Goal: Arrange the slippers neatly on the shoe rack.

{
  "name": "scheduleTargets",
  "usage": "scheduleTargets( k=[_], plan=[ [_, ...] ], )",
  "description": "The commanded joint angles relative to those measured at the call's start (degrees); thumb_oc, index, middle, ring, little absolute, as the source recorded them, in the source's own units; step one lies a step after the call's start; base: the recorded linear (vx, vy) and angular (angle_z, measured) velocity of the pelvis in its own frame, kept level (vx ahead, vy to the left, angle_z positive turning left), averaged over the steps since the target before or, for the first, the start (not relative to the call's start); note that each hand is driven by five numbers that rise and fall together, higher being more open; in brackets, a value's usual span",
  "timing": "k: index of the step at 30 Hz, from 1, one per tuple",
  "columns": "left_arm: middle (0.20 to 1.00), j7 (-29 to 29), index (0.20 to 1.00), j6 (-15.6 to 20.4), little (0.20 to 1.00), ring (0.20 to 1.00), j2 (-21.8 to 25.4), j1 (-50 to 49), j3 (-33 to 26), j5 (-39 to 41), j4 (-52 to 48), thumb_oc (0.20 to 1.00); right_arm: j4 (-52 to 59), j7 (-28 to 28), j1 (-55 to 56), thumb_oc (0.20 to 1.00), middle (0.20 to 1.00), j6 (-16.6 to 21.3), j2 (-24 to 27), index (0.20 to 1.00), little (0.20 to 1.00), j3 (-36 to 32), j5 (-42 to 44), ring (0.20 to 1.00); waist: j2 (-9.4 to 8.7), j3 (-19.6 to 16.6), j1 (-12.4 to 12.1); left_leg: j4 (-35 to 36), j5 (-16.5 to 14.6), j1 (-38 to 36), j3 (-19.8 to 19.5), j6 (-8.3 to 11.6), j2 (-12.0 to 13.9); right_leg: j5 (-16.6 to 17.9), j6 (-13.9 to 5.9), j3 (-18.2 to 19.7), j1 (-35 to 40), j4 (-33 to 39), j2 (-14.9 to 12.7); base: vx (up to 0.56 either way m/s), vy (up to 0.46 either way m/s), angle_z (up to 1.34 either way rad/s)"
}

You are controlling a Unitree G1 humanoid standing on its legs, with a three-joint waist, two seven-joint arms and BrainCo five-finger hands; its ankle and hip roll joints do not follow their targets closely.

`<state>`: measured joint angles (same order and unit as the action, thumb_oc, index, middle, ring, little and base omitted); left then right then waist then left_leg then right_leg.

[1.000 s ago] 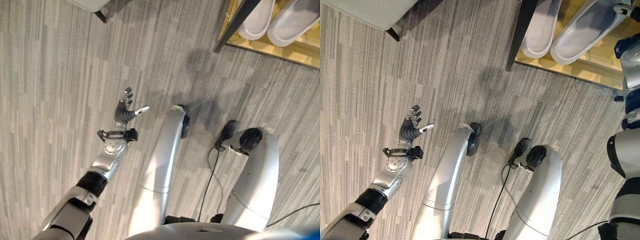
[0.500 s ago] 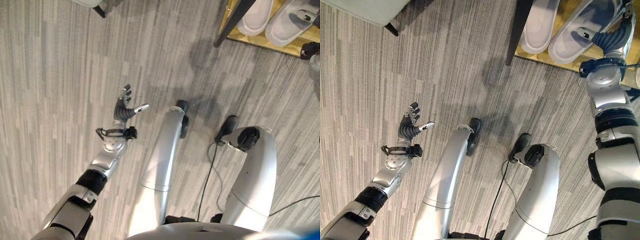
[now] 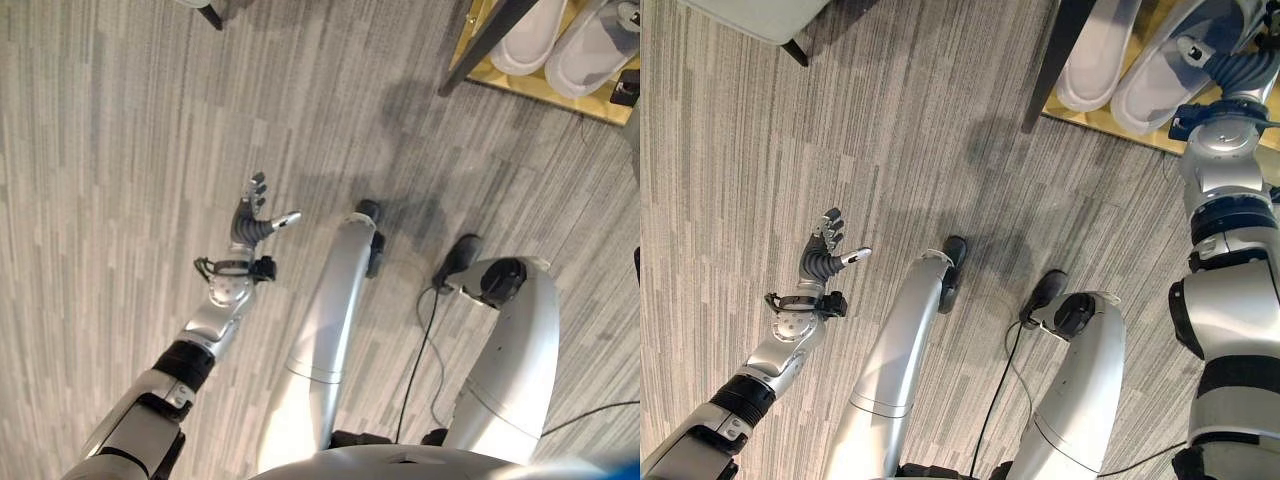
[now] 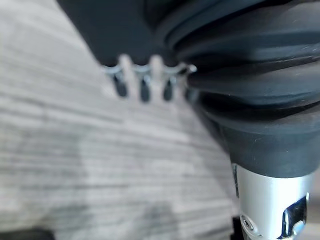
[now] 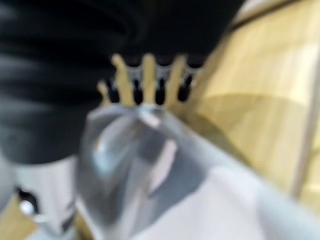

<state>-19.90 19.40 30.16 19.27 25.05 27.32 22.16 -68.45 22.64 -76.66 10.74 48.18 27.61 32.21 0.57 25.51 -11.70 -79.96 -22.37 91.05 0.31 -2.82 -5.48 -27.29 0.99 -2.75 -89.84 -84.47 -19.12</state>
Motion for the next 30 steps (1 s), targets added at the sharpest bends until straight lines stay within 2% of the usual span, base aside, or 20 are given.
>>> scheduleTargets(
  k=[1,10,13,17,18,19,22,23,27,28,29,30],
  plan=[
    [1.000,0.73,1.000,2.29,1.000,1.000,1.08,-0.90,-0.99,-2.43,-0.77,1.000,0.92,-0.98,-1.70,1.000,1.000,2.54,2.94,1.000,1.000,3.77,1.66,1.000,1.11,-0.75,0.03,4.79,-2.16,-1.10,-3.21,-0.30,-0.06,2.94,-0.29,3.15,4.21,3.38,0.94,0.00,-0.005,0.08],
    [1.000,1.59,1.000,2.25,1.000,1.000,1.12,-0.59,0.49,-3.15,-0.46,1.000,-0.84,-1.88,-3.68,1.000,1.000,2.22,3.56,1.000,1.000,5.57,1.25,1.000,1.26,-1.17,-0.46,5.65,-1.72,-1.10,-3.51,-0.11,-0.71,2.67,-0.32,2.82,4.37,3.53,0.60,0.00,-0.002,0.04],
    [1.000,1.00,1.000,2.23,1.000,1.000,0.54,-0.71,0.38,-3.32,0.36,1.000,-1.67,0.07,-2.96,1.000,1.000,2.00,3.74,1.000,1.000,4.07,0.42,1.000,1.23,-1.77,-0.18,6.75,-1.15,-1.10,-3.50,0.03,-0.65,2.86,-0.40,2.54,4.36,4.22,0.83,-0.02,-0.003,0.09],
    [1.000,1.44,1.000,2.32,1.000,1.000,-0.59,-0.95,-1.59,-3.38,0.79,1.000,1.45,1.73,6.28,1.000,1.000,1.97,2.86,1.000,1.000,-2.87,-1.87,1.000,0.75,-5.97,0.98,9.56,-0.14,-1.10,-3.32,0.29,0.53,3.23,-0.63,0.42,5.30,7.78,1.69,-0.03,0.005,0.01],
    [1.000,2.87,1.000,2.57,1.000,1.000,-1.64,-1.25,-4.07,-2.01,0.43,1.000,7.44,1.36,15.14,1.000,1.000,2.01,1.01,1.000,1.000,-5.44,-7.35,1.000,0.62,-8.75,1.95,14.17,1.49,-3.23,-3.45,0.29,1.40,4.36,-1.34,-2.11,8.46,13.08,2.05,-0.08,0.004,-0.15],
    [1.000,2.93,1.000,2.57,1.000,1.000,-1.51,-1.38,-3.99,-1.97,0.40,1.000,7.79,1.50,15.65,1.000,1.000,1.92,0.94,1.000,1.000,-5.80,-7.54,1.000,0.62,-8.63,1.90,14.52,1.63,-3.71,-3.54,0.30,1.39,4.51,-1.33,-2.27,8.99,13.46,2.06,-0.11,-0.026,-0.18],
    [1.000,4.52,1.000,2.86,1.000,1.000,-2.84,-1.99,-5.01,-1.80,0.79,1.000,10.84,0.56,26.68,1.000,1.000,2.02,-3.18,1.000,1.000,-10.24,-12.92,1.000,0.23,-7.82,3.06,22.10,3.59,-12.40,-3.88,0.27,1.48,6.04,-1.86,-4.11,17.26,20.90,2.67,-0.13,-0.062,-0.03],
    [1.000,5.44,1.000,2.76,1.000,1.000,-3.78,-2.28,-5.06,-2.29,1.42,1.000,12.95,0.38,32.83,1.000,1.000,1.98,-6.51,1.000,1.000,-12.39,-16.21,1.000,0.10,-7.52,3.70,26.10,5.00,-16.81,-4.20,0.23,1.47,7.23,-2.35,-4.98,21.36,24.77,2.67,-0.16,-0.076,0.06],
    [1.000,7.88,1.000,2.03,1.000,1.000,-5.58,-5.27,-4.78,-3.13,2.64,1.000,16.11,-1.44,47.15,1.000,1.000,1.92,-15.49,1.000,1.000,-15.76,-19.51,1.000,-1.08,-7.34,4.38,37.84,8.26,-29.56,-5.40,0.55,1.54,10.75,-3.92,-7.63,32.78,35.18,3.59,-0.12,-0.124,0.12],
    [1.000,11.28,1.000,0.33,1.000,1.000,-6.30,-9.91,-2.45,-5.43,4.87,1.000,14.19,-4.90,58.39,1.000,1.000,0.29,-23.26,1.000,1.000,-13.98,-22.93,1.000,-2.54,-8.59,4.70,49.51,11.36,-43.53,-6.46,1.17,2.05,12.65,-4.45,-10.36,45.84,45.21,5.33,-0.01,-0.291,0.07],
    [1.000,12.16,1.000,-0.45,1.000,1.000,-6.73,-11.96,-1.81,-7.07,6.42,1.000,12.26,-6.55,62.84,1.000,1.000,-0.33,-25.58,1.000,1.000,-13.59,-24.16,1.000,-2.75,-9.33,4.93,55.71,12.99,-51.24,-7.24,1.53,2.58,13.33,-4.58,-11.50,52.57,49.41,6.09,0.05,-0.305,0.20],
    [1.000,12.35,1.000,-0.61,1.000,1.000,-6.92,-12.76,-1.64,-7.34,7.16,1.000,11.14,-6.96,64.70,1.000,1.000,-0.64,-26.34,1.000,1.000,-13.49,-24.93,1.000,-2.71,-9.56,5.02,58.01,13.81,-54.28,-7.54,1.66,2.79,13.55,-4.53,-12.02,55.17,50.72,6.40,0.10,-0.275,0.20]
  ],
)
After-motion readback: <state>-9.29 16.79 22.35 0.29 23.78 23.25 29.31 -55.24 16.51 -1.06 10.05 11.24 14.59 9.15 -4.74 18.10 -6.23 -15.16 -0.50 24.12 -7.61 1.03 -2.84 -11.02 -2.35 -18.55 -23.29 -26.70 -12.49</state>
